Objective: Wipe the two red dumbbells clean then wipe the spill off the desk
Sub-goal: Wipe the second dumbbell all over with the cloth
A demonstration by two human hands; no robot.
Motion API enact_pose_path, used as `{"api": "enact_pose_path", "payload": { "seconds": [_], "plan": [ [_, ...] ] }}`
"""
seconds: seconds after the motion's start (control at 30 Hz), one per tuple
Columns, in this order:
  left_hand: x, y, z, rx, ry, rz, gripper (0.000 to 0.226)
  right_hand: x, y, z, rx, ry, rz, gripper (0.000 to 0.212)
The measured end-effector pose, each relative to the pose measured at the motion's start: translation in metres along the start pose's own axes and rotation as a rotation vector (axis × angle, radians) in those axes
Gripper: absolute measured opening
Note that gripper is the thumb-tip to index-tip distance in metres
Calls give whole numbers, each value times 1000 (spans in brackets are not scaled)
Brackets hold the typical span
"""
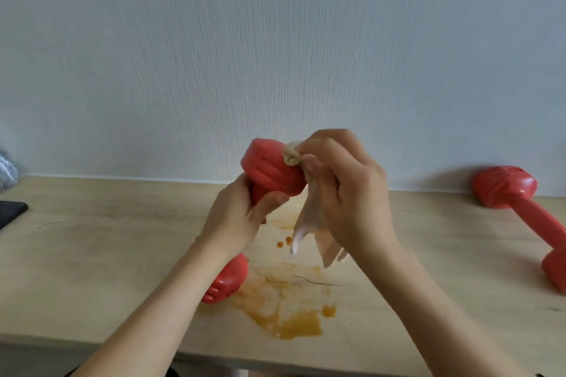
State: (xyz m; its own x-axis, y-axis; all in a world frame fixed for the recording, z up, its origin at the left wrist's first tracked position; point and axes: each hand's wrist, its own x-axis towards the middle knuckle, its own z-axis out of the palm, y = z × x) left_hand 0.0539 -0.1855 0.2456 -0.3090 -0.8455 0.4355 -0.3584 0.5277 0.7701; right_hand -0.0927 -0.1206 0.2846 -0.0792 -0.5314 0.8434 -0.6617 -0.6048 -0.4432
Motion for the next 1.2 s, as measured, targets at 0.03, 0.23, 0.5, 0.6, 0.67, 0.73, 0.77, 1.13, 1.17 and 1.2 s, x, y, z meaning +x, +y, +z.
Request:
{"api": "enact_pose_path", "payload": {
  "seconds": [0.03,0.23,0.5,0.6,0.67,0.73,0.77,1.13,1.17,1.2],
  "plan": [
    [0,0,1,27,14,-2,61,-3,-2,1,-23,-12,-41,21],
    [-10,5,5,49,47,77,71,-9,22,4,52,47,164,15],
    [-6,5,7,194,16,12,68,-9,-5,0,34,-24,-116,18],
    [-8,9,8,242,14,9,70,-8,2,0,65,-38,-33,20],
    [-9,8,7,244,19,25,69,-10,10,0,114,-14,71,17],
    [-11,9,4,191,22,67,73,-11,19,-2,149,-7,189,17],
    [-12,8,3,174,17,79,77,-12,23,-2,152,-12,247,16],
    [-13,19,6,433,-75,72,63,10,-17,-1,-52,-201,-75,9],
    [-14,19,6,445,-72,84,63,10,-13,0,-33,-219,-56,10],
    [-14,19,7,452,-61,92,64,10,-7,0,23,-232,-2,10]
  ]
}}
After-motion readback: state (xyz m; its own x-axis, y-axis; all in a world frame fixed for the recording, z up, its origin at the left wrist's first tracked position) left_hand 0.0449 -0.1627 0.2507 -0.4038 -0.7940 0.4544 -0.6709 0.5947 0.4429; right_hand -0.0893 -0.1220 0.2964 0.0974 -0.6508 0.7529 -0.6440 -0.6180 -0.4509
